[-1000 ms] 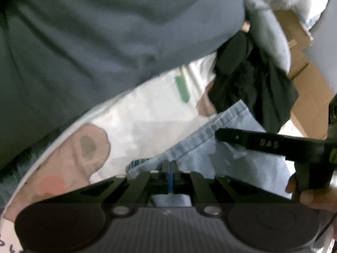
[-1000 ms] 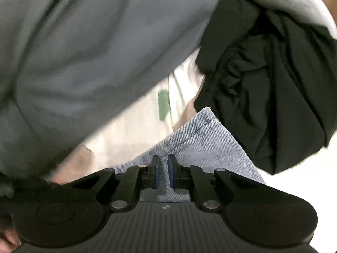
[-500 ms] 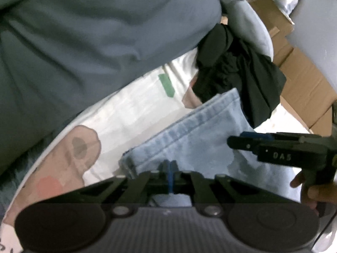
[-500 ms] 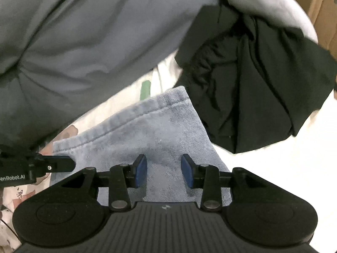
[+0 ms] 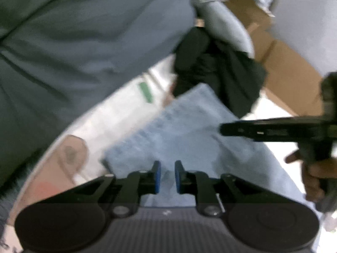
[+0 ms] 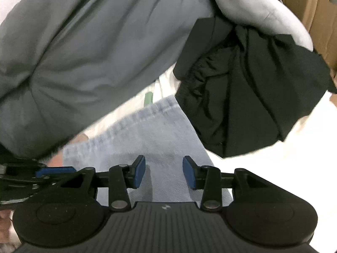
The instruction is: Fold clothes
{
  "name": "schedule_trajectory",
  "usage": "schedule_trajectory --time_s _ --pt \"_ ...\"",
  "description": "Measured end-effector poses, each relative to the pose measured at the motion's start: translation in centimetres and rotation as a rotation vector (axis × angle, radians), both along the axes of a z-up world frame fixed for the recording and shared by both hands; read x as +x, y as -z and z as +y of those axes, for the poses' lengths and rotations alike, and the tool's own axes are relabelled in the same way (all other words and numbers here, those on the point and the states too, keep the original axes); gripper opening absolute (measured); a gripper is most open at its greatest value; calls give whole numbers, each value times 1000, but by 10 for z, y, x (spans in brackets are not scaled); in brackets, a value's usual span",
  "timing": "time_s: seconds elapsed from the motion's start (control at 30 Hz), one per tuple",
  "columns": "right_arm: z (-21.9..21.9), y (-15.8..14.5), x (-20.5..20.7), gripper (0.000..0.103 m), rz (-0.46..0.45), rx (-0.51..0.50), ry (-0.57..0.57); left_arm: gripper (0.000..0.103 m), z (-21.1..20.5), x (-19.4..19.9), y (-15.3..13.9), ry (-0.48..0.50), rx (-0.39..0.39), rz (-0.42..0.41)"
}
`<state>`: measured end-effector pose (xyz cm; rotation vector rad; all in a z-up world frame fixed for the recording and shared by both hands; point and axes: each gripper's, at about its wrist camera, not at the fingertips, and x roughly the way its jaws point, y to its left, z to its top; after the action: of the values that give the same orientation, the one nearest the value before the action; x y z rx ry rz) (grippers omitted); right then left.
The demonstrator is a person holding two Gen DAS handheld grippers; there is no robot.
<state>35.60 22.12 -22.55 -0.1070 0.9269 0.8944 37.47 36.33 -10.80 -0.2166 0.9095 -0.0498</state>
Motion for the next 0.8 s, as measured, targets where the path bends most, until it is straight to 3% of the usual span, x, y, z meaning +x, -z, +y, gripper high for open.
schedule_trajectory --time_s 0.13,0.33,0.57,0.67,0.8 --pt "-25 2 -14 46 -21 -32 -13 21 -23 -7 8 78 28 21" --pt "-60 20 -36 46 -39 -91 -19 21 -28 -4 31 88 72 67" --pt "-110 33 -52 46 -2 -129 13 24 -33 -7 28 102 108 87" --pt "-135 35 -60 46 33 -143 38 35 -36 -7 22 92 102 90" --pt "-172 39 -74 46 75 -164 65 36 -42 -10 11 99 82 77"
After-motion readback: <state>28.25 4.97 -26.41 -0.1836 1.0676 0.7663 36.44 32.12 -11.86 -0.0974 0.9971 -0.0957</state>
